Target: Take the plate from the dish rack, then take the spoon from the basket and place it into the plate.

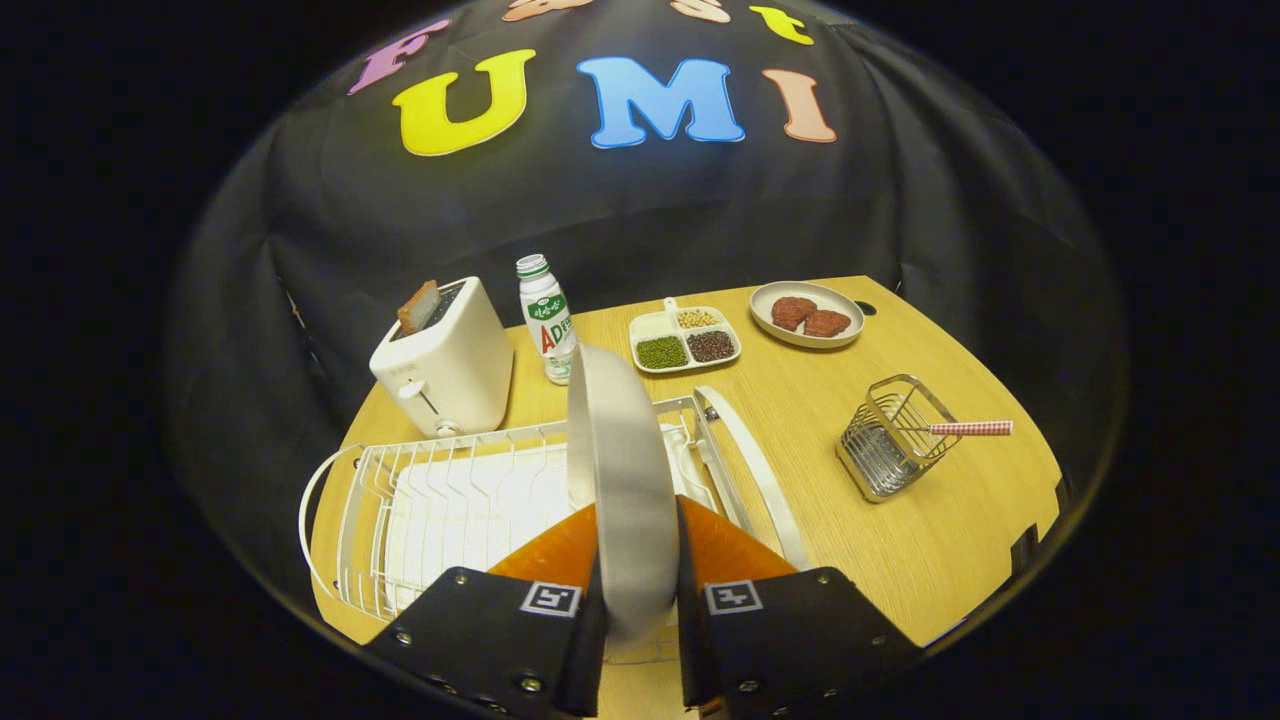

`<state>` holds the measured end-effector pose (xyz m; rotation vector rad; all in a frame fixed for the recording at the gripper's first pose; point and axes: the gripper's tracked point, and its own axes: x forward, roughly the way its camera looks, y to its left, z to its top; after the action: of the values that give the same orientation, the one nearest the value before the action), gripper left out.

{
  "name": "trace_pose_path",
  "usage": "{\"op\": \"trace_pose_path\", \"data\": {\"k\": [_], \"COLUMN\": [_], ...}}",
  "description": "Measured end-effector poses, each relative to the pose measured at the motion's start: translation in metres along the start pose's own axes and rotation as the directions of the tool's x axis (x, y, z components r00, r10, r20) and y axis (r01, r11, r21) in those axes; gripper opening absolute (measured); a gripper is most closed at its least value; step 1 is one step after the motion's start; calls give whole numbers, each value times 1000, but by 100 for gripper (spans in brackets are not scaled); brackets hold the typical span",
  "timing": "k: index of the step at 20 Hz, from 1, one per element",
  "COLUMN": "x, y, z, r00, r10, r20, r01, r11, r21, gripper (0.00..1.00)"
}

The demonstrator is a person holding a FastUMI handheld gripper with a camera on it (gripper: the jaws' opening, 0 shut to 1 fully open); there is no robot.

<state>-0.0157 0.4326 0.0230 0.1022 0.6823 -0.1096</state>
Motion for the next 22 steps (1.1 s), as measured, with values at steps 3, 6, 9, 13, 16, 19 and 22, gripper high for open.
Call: {"op": "trace_pose_path", "data": {"k": [3, 6, 9, 13, 16, 19, 22], "x": [-1, 0, -4, -14, -25, -39, -57], "y": [-7, -10, -8, -2, -3, -3, -5], "z": [-1, 5, 16, 36, 48, 57, 58], "r00": [998, 993, 989, 981, 974, 971, 970], "r10": [-63, -112, -146, -191, -212, -216, -216], "r20": [-21, -34, -9, 38, 77, 98, 116], "r01": [62, 112, 145, 195, 222, 229, 230], "r11": [998, 994, 988, 970, 963, 963, 964], "r21": [-19, -19, -56, -145, -154, -142, -133], "gripper": [27, 22, 22, 22, 22, 22, 22]}}
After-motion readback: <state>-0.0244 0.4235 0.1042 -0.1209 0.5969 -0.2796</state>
